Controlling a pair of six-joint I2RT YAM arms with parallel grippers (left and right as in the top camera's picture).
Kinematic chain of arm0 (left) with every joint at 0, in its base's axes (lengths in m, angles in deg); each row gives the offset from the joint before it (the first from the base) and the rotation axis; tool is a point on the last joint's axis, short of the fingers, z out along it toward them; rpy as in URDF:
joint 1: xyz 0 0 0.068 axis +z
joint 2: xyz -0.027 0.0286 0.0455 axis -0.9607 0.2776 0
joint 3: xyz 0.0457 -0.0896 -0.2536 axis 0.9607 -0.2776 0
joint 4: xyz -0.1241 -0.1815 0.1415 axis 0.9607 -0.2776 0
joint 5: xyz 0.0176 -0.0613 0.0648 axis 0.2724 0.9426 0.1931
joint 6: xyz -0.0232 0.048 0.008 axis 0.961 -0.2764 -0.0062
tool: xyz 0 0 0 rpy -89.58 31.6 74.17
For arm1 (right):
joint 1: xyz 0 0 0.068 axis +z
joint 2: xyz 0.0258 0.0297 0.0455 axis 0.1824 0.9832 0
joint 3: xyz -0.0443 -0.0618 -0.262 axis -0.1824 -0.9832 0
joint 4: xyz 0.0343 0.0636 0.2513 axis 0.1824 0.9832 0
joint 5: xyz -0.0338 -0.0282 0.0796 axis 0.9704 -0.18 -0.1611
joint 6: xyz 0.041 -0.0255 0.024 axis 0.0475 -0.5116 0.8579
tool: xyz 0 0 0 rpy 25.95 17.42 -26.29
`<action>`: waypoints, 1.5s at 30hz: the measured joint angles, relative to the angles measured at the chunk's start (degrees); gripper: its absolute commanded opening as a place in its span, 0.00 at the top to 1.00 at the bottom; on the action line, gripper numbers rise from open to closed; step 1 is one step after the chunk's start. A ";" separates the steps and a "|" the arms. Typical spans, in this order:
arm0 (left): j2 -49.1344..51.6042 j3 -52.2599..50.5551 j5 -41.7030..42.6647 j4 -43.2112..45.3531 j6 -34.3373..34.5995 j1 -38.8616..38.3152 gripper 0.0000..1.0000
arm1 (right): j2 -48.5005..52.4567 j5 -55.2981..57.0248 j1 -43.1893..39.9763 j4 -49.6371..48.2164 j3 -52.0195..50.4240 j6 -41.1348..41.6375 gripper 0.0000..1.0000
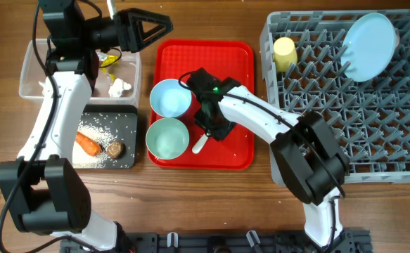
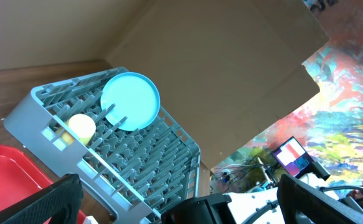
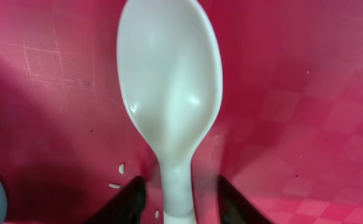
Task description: Sort waste into correct bins and load items into the dishwasher rack
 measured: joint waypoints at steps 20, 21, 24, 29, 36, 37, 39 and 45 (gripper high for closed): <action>0.00 0.00 0.00 0.00 0.00 0.00 0.00 | 0.13 -2.40 -1.77 -1.60 0.26 -9.84 0.96; 0.00 0.00 0.00 0.00 0.00 0.00 0.00 | -0.09 -1.86 -1.97 -1.53 0.26 -10.62 0.96; 0.00 0.00 0.00 0.00 0.00 0.00 0.00 | -3.26 1.31 -2.40 -1.46 0.24 -14.80 0.96; 0.00 0.00 0.00 0.00 0.00 0.00 0.00 | -13.92 4.46 -2.40 -1.84 0.57 -27.69 0.96; 0.00 0.00 -0.02 0.00 0.00 0.00 0.00 | -28.13 7.80 -10.29 3.23 0.79 -46.36 0.96; 0.00 0.00 0.00 0.00 0.00 0.00 0.00 | -30.62 8.48 -13.51 5.16 0.79 -50.05 0.96; 0.00 0.00 0.00 0.00 0.00 0.00 0.00 | -33.51 10.27 -19.39 7.08 0.94 -54.77 0.96; 0.00 0.00 0.00 0.00 0.00 0.00 0.00 | -34.75 10.67 -34.99 8.70 1.16 -71.71 0.96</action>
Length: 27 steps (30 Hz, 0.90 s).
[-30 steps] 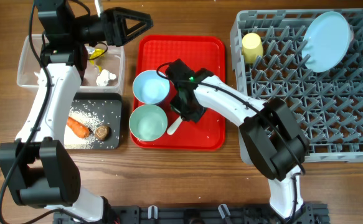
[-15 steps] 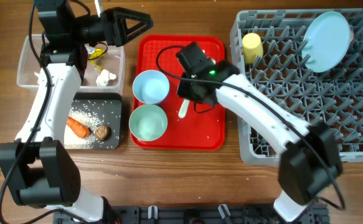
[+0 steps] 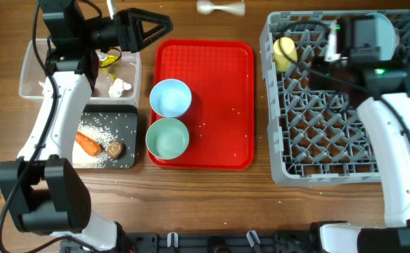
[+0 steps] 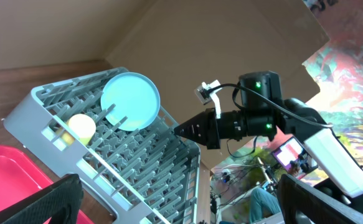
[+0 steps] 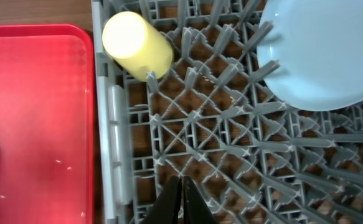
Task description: Sort waste into correct bins and load items into the dishwasher rack
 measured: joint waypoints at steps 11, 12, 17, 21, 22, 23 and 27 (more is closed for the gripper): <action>0.00 0.00 0.00 0.00 0.00 0.00 0.00 | 0.00 -13.68 -0.07 -0.39 0.00 -2.51 0.28; 0.00 0.00 0.00 0.00 0.00 0.00 0.00 | 0.00 -13.92 -0.09 -0.39 0.00 -1.27 0.01; 0.00 0.00 0.00 0.00 0.00 0.00 0.00 | 0.00 -14.12 -0.07 -0.42 0.00 0.33 0.00; 0.00 0.00 0.00 0.00 0.00 0.00 0.00 | 0.00 -14.12 -0.07 -0.42 0.00 0.48 0.00; 0.00 0.00 0.00 0.00 0.00 0.00 0.00 | 0.00 -14.12 -0.07 -0.42 0.00 0.55 0.00; 0.00 0.00 0.00 0.00 0.00 0.00 0.00 | 0.00 -14.12 -0.07 -0.39 0.00 0.55 0.00; 0.00 -0.02 -0.63 1.29 0.13 0.00 0.00 | 0.00 -14.12 -0.07 -0.42 0.00 0.55 0.00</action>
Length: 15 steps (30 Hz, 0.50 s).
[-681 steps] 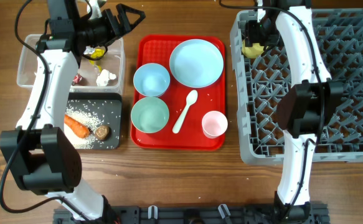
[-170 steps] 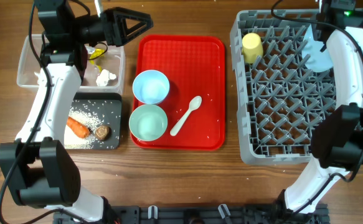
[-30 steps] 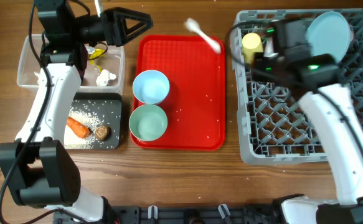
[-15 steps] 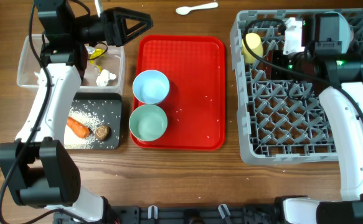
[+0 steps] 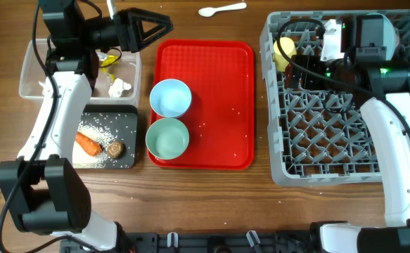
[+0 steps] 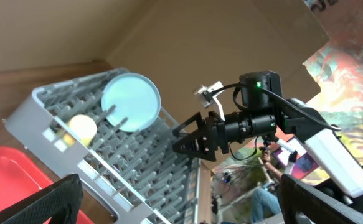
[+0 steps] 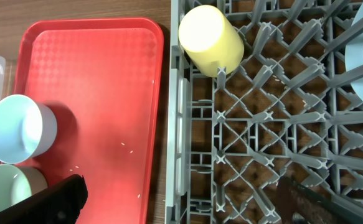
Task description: Sort waste into correct bins and load items into the dishwasher rack
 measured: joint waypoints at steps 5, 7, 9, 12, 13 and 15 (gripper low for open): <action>0.09 -0.04 -0.68 5.62 0.26 0.76 0.00 | 0.00 0.00 0.00 -0.17 0.00 0.00 0.00; 0.09 0.04 -1.51 7.85 1.49 0.96 0.01 | 0.00 0.00 0.00 -0.17 0.00 0.00 0.00; 0.13 1.42 -3.69 6.73 3.69 0.68 0.01 | 0.00 0.00 0.00 -0.17 0.00 0.00 0.00; 0.15 9.35 -11.69 -6.05 4.17 -0.13 0.00 | 0.00 0.00 0.00 -0.15 0.00 0.00 0.00; 0.15 12.57 -16.90 -12.04 2.51 -0.74 0.00 | 0.00 0.00 0.00 -0.26 0.02 0.00 0.00; 0.15 18.43 -32.35 -26.56 -3.48 -3.69 0.00 | 0.00 0.00 0.00 -0.24 0.02 0.00 0.00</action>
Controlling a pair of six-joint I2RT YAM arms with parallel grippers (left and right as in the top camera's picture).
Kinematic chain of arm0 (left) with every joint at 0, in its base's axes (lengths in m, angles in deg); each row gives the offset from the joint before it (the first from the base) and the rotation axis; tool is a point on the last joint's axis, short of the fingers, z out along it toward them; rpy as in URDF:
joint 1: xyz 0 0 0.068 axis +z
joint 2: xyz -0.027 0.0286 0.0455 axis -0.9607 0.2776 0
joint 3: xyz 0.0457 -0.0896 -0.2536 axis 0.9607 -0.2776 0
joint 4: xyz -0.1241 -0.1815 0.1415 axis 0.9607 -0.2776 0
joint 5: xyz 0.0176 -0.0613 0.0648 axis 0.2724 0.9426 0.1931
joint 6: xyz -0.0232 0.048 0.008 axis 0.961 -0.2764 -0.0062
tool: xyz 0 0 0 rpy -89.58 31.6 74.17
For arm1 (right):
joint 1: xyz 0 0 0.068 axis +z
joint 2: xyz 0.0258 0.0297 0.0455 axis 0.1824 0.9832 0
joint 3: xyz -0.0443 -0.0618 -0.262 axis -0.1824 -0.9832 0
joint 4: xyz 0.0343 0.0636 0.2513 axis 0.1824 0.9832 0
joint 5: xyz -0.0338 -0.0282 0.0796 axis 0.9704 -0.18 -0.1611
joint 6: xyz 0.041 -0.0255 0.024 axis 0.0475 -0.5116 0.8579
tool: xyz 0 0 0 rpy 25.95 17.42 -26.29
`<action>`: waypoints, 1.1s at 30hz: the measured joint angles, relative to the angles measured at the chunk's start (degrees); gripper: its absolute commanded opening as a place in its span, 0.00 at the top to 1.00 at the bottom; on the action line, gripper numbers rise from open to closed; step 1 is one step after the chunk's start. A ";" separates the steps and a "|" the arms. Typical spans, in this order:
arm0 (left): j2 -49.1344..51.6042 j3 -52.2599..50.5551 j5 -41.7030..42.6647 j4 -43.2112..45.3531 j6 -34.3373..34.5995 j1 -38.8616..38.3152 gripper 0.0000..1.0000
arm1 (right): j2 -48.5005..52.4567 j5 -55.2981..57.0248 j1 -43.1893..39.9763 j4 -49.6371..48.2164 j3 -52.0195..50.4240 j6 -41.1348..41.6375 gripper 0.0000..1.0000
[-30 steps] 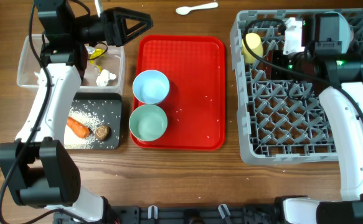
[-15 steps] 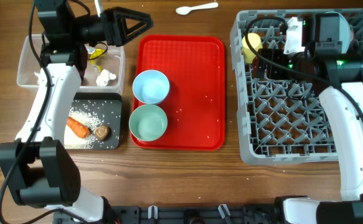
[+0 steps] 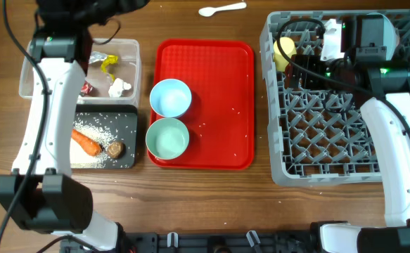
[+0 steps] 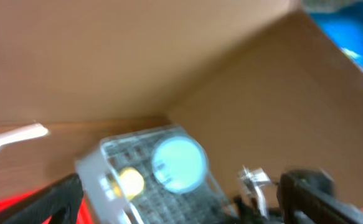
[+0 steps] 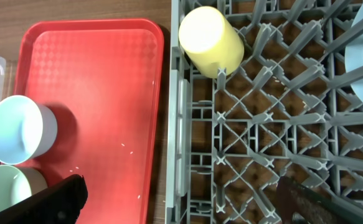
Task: Sort waste into correct bins and load items into the dishwasher rack
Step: 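Reach the left gripper to the white spoon beyond the red tray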
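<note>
A white spoon (image 3: 222, 9) lies on the bare table behind the red tray (image 3: 219, 105). On the tray stand a blue bowl (image 3: 170, 97) and a green bowl (image 3: 167, 138). The grey dishwasher rack (image 3: 275, 140) holds a yellow cup (image 5: 210, 32) and a blue plate. My right gripper (image 5: 181, 205) hangs open and empty over the rack's left edge. My left gripper (image 4: 181, 211) is open and empty, raised near the table's far left. Its view is blurred and shows the spoon (image 4: 13, 138) and rack (image 4: 106, 168).
A clear bin (image 3: 32, 77) at the left holds wrappers and crumpled paper. In front of it a black tray (image 3: 129, 121) carries rice, a carrot (image 3: 85, 142) and a small brown piece (image 3: 116, 148). Rice grains dot the red tray.
My left arm has swung; its gripper, which pointed right over the clear bin, now sits at the overhead view's top edge, and its view is blurred. The right arm has not moved.
My right gripper was low on the red tray with its fingers either side of the white spoon's handle. Then it was shut over the rack and the spoon was on the table behind the tray. Later it stood open over the rack, as now, with the spoon still there.
</note>
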 measured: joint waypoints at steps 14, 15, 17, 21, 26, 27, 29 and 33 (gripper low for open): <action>0.85 3.04 -49.70 -2.60 -19.65 -26.05 0.01 | 0.00 -0.04 0.00 0.02 0.00 0.00 0.00; 1.05 3.04 -50.01 -2.40 -19.12 -25.35 0.01 | 0.00 -0.04 0.00 0.04 0.00 0.00 0.00; 2.08 3.19 -49.86 -2.05 -18.67 -23.50 0.02 | 0.00 -0.04 0.00 0.02 0.00 0.00 0.00; 9.64 9.40 -46.25 -2.58 -16.63 -17.84 0.07 | 0.00 -0.07 0.00 0.04 0.00 0.00 0.00; 23.41 26.75 -42.34 -2.21 -14.51 -15.72 0.61 | 0.00 -0.20 0.00 0.02 0.00 0.00 0.00; 26.34 28.74 -42.18 -0.11 -14.12 -15.76 0.88 | 0.00 -0.20 0.00 0.07 0.00 0.00 0.00; 30.71 29.64 -42.40 1.38 -13.09 -15.93 0.96 | 0.00 -0.20 -0.02 0.02 0.00 0.00 0.00; 43.04 29.73 -43.45 5.14 -12.31 -15.98 0.96 | 0.00 -0.22 0.00 0.07 0.00 0.00 0.00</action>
